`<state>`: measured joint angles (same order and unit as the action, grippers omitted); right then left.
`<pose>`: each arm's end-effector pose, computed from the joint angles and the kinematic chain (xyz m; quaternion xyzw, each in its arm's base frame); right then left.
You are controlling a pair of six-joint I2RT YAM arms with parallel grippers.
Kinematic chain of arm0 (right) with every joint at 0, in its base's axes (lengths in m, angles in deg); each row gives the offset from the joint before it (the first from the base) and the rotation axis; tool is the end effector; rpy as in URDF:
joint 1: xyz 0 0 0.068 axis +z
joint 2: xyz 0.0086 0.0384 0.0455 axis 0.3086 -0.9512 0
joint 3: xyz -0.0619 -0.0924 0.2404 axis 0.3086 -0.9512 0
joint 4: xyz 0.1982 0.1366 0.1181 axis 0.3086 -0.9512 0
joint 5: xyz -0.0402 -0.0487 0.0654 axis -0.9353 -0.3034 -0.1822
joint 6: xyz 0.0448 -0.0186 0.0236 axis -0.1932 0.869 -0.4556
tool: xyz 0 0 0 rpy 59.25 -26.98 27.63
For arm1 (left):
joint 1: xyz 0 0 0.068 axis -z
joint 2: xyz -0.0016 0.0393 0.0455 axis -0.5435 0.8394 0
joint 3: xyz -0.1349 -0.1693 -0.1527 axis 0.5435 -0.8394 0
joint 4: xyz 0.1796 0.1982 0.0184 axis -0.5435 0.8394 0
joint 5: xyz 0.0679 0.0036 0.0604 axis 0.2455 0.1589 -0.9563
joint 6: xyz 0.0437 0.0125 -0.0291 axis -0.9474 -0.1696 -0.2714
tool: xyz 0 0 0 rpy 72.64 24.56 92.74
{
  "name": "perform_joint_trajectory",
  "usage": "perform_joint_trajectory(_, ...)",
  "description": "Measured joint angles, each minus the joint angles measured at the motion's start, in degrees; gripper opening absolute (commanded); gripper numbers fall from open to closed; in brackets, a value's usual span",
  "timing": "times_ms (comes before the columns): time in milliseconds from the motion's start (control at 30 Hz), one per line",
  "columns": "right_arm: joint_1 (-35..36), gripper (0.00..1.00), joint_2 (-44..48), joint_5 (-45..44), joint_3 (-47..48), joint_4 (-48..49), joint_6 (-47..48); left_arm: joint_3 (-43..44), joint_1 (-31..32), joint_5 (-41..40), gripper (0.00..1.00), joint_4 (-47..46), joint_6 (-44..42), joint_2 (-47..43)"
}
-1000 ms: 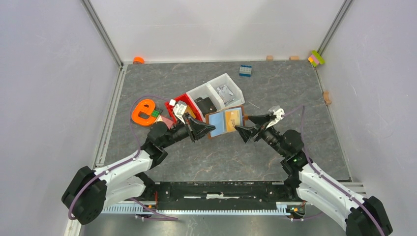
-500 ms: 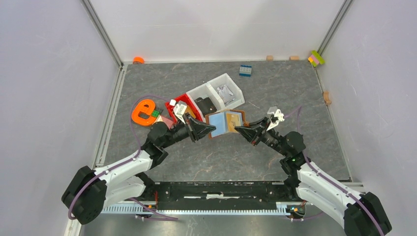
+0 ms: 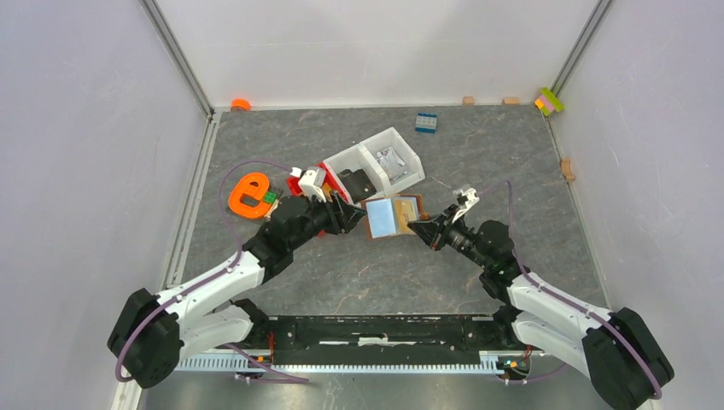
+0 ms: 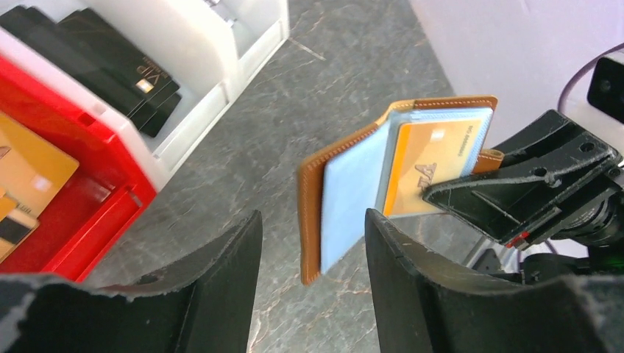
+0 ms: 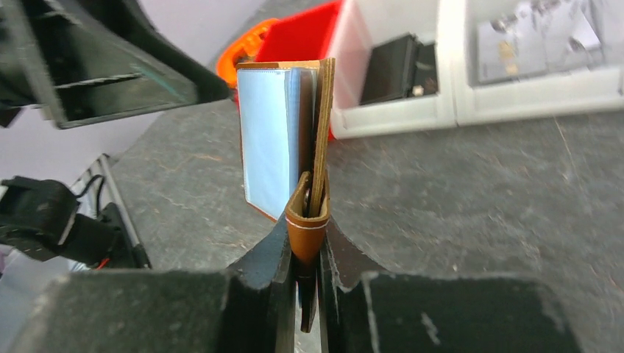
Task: Take the credit cards out of the card holder
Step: Remove the credit card from the card holder.
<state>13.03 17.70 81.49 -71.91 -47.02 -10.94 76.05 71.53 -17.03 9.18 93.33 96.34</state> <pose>0.1672 0.1140 0.1964 -0.1241 0.7004 0.4523 0.5380 0.1909 -0.1563 0.2383 0.0481 0.7779 -0.4029 0.4797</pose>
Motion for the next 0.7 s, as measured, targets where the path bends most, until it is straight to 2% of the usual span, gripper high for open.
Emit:
perform_joint_trajectory(100,-0.02,0.09,-2.45,-2.05,0.37,-2.64,-0.24,0.0,0.17,-1.66,0.61,2.6,-0.52,-0.42)
perform_joint_trajectory(233,0.0,0.1,-4.52,-3.74,1.22,-5.18,-0.72,-0.02,0.79,-1.75,0.46,4.0,-1.46,-2.73)
perform_joint_trajectory(333,0.0,0.1,-4.81,-3.32,1.22,-4.98,-1.36,-0.02,1.44,1.57,0.41,0.74,-2.19,-2.6)
perform_joint_trajectory(533,0.0,0.12,-6.6,0.83,1.22,-1.49,-3.72,3.02,2.99,12.0,0.42,-2.91,-2.73,8.44)
perform_joint_trajectory(700,0.0,0.03,-14.53,2.97,4.42,-2.95,-4.94,7.43,3.04,13.55,0.4,1.31,-2.73,16.52)
